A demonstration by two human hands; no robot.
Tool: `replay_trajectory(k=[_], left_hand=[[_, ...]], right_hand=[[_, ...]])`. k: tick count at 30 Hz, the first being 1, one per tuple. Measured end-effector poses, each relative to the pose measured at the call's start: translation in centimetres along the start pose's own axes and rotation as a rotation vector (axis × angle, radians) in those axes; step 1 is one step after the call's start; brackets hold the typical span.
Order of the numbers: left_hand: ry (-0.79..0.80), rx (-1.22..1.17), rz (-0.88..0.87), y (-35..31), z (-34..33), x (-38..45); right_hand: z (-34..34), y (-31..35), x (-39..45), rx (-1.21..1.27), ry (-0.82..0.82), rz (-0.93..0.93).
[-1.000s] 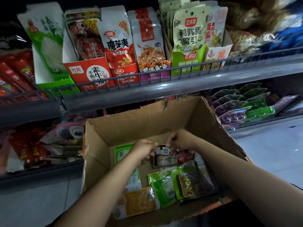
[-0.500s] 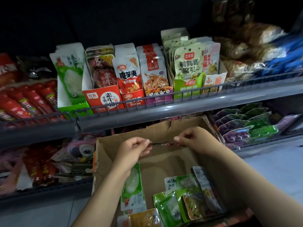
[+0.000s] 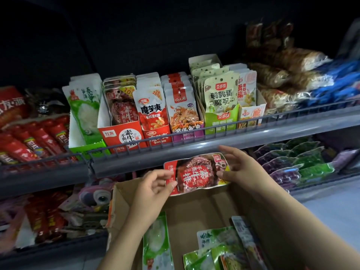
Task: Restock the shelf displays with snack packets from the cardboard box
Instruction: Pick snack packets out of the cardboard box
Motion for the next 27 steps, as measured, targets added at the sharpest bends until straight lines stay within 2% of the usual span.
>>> replay_trajectory(k=[5, 8, 16, 23, 27], left_hand=[[-0.072, -0.036, 0.057, 0.0, 0.1, 0.3], [-0.091, -0.192, 0.149, 0.2, 0.4, 0.7], [-0.09, -0.309, 0.255, 0.0, 1.1, 1.3], [-0.171, -0.392, 0.203, -0.2, 2.6, 1.7], [-0.253, -0.344, 0.06, -1.1, 4.3, 2.2]], right_hand=[[0.0, 1.1, -0.3, 0.208, 0.011, 0.055], [0.0, 1.9, -0.3, 0.331, 0.064, 0.052], [-1.0, 2.2, -0.4, 0.44, 0.027, -0.007], [-2.7, 4.1, 0.0, 0.228, -0.013, 0.011], [-3.8, 8.1, 1.6, 0.13, -0.012, 0.078]])
Point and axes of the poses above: each hand's wrist, its own x-axis towards the middle knuckle, its own z-axis out of the back of the hand, y = z × x, the point moved 3 cm from there along x, towards the middle knuckle, and after that the axes turned 6 degrees about -x, right-handed, at the moved point
